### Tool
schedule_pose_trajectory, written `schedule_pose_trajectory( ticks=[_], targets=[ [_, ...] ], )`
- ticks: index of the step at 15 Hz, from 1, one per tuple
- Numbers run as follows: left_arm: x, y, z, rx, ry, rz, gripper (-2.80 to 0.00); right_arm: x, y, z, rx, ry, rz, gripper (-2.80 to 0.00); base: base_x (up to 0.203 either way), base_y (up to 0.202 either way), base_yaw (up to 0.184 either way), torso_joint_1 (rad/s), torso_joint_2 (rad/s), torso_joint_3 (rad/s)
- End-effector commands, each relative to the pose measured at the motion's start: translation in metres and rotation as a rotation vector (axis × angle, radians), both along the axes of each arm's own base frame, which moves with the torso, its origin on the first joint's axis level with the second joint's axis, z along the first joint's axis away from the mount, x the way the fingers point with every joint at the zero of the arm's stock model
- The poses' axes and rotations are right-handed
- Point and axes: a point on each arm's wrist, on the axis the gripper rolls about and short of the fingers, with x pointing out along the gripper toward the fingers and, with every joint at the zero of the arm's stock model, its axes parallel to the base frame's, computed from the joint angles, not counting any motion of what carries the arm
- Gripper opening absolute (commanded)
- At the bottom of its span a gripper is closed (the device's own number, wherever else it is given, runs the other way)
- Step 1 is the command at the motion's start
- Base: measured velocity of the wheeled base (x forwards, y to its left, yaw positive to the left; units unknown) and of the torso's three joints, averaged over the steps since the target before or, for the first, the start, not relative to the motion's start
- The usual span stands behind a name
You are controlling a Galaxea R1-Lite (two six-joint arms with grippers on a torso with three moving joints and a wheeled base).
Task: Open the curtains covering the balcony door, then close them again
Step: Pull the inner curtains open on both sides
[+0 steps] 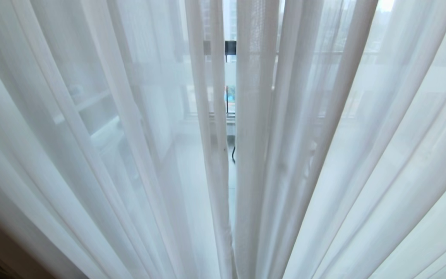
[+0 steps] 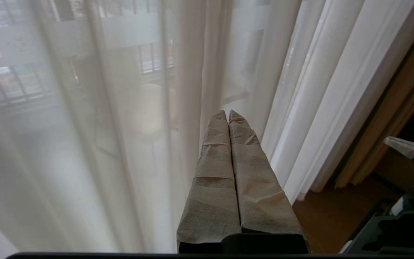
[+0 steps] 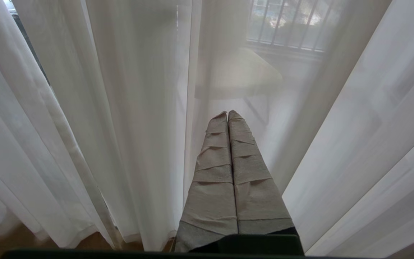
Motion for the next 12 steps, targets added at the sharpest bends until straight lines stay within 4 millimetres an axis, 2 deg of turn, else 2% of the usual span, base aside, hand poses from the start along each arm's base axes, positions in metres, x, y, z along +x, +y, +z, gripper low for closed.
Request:
schedule_pose_trajectory(
  ticks=[1, 7, 8, 12],
  targets=[
    [0.040, -0.031, 0.017, 0.029, 0.080, -0.133, -2.80, 0.000, 0.000, 0.000, -0.001, 0.001, 0.001, -2.80, 0.000, 0.000, 0.000, 0.000, 0.00, 0.000],
    [0.084, -0.084, 0.047, 0.034, 0.079, -0.272, -2.80, 0.000, 0.000, 0.000, -0.001, 0.001, 0.001, -2.80, 0.000, 0.000, 0.000, 0.000, 0.00, 0.000],
    [0.091, -0.092, 0.049, 0.044, 0.063, -0.278, 0.00, 0.000, 0.000, 0.000, -0.001, 0.001, 0.001, -2.80, 0.000, 0.000, 0.000, 0.000, 0.00, 0.000],
    [0.097, -0.102, 0.053, 0.063, 0.021, -0.284, 0.00, 0.000, 0.000, 0.000, -0.001, 0.001, 0.001, -2.80, 0.000, 0.000, 0.000, 0.000, 0.00, 0.000]
  ],
)
